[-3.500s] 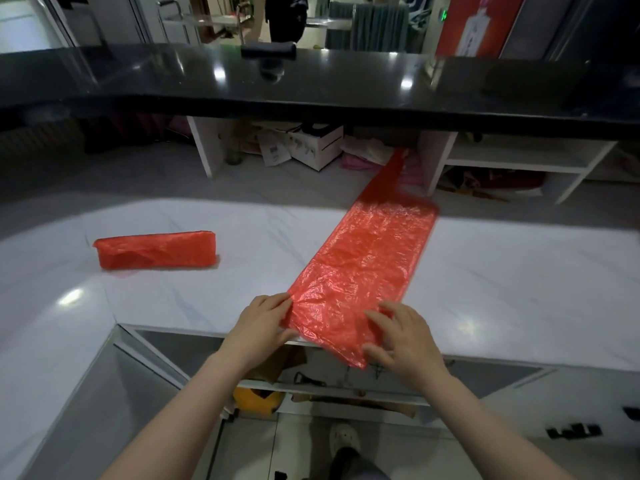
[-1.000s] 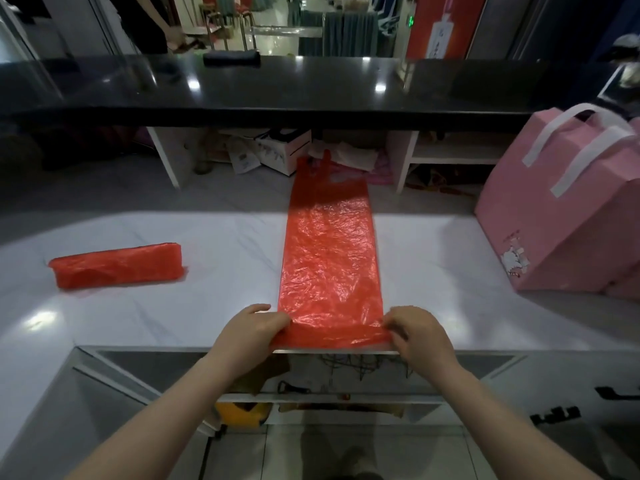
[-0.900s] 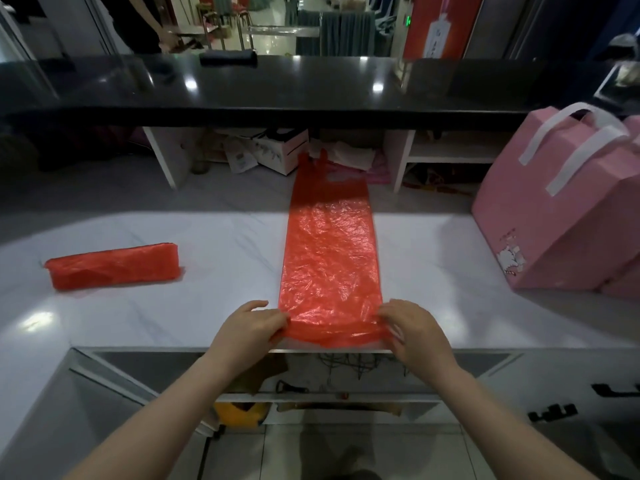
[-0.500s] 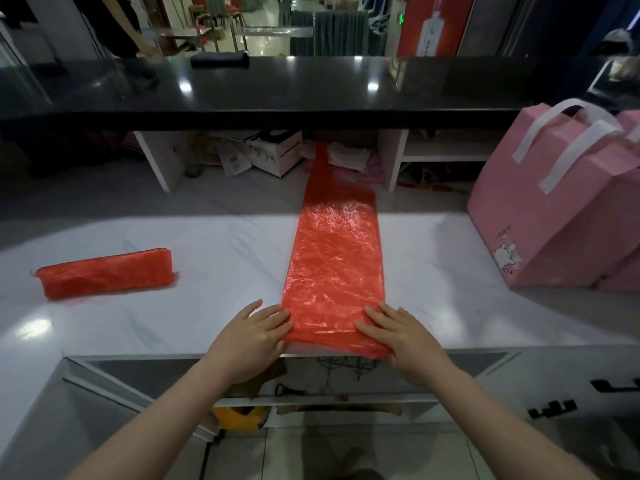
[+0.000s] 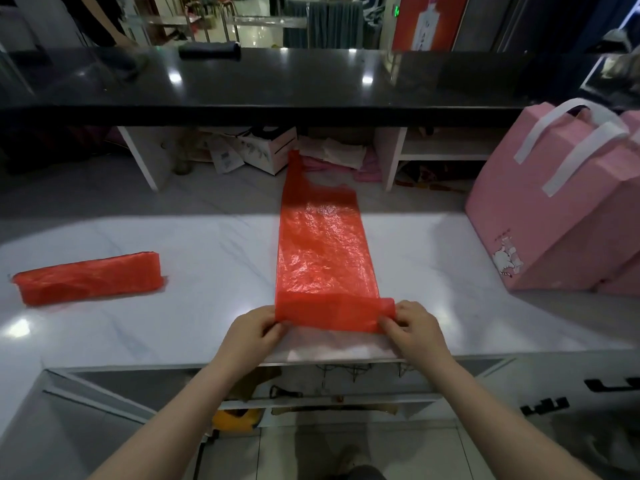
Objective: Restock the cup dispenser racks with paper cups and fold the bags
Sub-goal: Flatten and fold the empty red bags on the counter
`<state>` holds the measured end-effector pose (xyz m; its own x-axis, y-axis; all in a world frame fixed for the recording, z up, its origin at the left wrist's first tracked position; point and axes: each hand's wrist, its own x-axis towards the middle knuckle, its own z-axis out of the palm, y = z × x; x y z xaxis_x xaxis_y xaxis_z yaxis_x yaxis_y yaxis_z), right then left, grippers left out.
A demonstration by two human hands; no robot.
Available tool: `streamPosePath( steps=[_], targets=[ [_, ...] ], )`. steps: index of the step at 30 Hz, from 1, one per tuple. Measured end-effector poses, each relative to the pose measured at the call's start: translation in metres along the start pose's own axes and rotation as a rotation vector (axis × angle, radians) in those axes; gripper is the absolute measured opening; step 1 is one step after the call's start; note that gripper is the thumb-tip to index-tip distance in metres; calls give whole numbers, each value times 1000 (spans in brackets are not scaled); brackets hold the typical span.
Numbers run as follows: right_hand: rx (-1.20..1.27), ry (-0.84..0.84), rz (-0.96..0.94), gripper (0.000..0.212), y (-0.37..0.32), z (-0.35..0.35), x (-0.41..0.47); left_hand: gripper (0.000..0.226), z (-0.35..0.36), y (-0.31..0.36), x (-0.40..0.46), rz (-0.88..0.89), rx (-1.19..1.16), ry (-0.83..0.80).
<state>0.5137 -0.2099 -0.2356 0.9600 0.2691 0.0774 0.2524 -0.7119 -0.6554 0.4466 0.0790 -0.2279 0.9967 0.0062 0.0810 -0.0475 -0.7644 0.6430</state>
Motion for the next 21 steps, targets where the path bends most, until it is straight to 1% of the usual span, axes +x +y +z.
streamPosePath(
  steps=[2, 3, 5, 7, 10, 11, 13, 17, 21],
  targets=[
    [22, 64, 71, 35, 0, 5, 4, 18, 5, -1, 3, -98, -67, 24],
    [51, 100, 91, 35, -1, 6, 5, 22, 7, -2, 5, -128, -73, 26],
    [79, 132, 113, 27, -5, 10, 6, 29, 10, -6, 6, -157, -72, 28],
    [86, 138, 137, 19, -8, 12, 9, 28, 10, -6, 5, -181, -91, 36],
    [72, 143, 163, 37, -8, 16, 12, 10, 9, -3, 3, -201, -164, 74],
    [73, 144, 172, 43, -8, 17, 13, 10, 9, -3, 3, -204, -181, 92],
    [59, 154, 195, 48, -9, 17, 14, 18, 12, -3, 3, -212, -152, 136],
    [8, 171, 273, 37, -15, 17, 20, 35, 18, -4, 4, -210, -50, 192],
    [-71, 200, 300, 31, -19, 22, 23, 42, 18, -5, 3, -153, -11, 203]
  ],
)
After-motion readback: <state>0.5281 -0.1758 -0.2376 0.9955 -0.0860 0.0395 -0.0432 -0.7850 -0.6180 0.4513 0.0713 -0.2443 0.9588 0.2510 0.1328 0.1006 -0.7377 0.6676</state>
